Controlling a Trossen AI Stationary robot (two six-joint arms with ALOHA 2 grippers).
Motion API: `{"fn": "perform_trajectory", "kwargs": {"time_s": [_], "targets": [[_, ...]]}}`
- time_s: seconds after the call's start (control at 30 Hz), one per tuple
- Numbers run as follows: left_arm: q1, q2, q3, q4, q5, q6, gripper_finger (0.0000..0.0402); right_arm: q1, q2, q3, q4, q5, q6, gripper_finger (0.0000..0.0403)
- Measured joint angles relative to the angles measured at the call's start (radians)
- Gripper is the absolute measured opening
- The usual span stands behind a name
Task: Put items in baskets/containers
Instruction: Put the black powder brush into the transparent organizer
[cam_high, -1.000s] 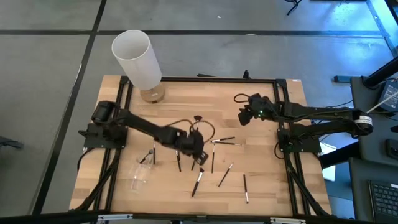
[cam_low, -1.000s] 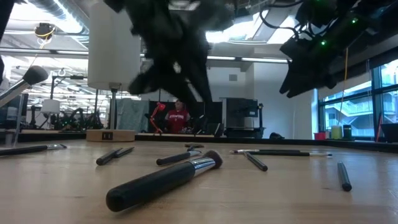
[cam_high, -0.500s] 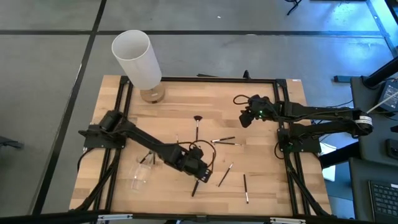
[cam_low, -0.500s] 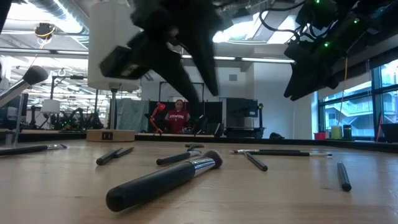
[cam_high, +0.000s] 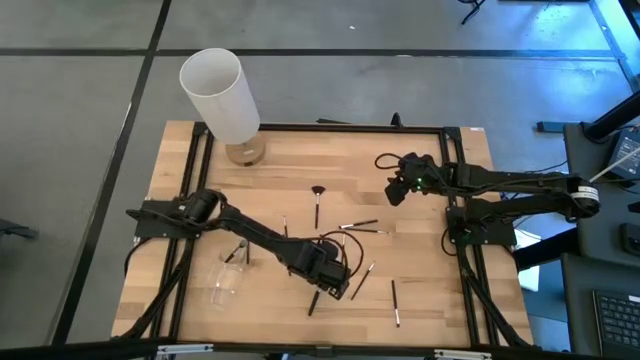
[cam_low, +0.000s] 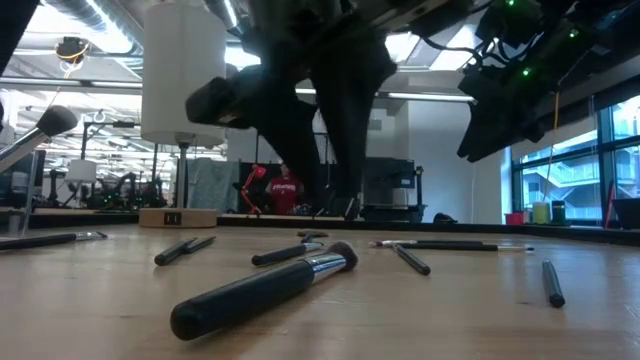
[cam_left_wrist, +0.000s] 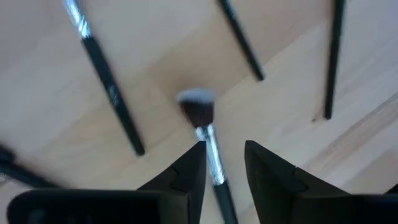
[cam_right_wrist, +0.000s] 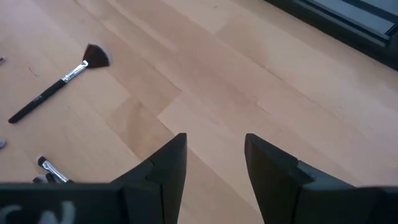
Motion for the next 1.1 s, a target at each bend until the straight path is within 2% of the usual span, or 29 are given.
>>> {"fn": "perform_trajectory", "kwargs": {"time_s": [0.17,0.33,0.93,1.1], "targets": [[-0.003,0.017,0.005,0.004,-0.064,0.003,0.0147,0.0,0.0,0.0,-0.01,-0.002,0.003,0.0162],[-0.003,0.035,0.002,-0.023,-0.065,-0.01,0.0172,0.0,0.0,0.0,-0.051,-0.002,0.036,0.0162],[-0.015,0.094,0.003,0.015,-0.059,-0.033,0.016,0.006,0.0,0.0,-0.096,0.002,0.072,0.0162],[-0.017,0.096,0.003,0.003,-0.039,-0.04,0.0139,0.006,0.0,0.0,-0.095,0.009,0.068,0.0162]]}}
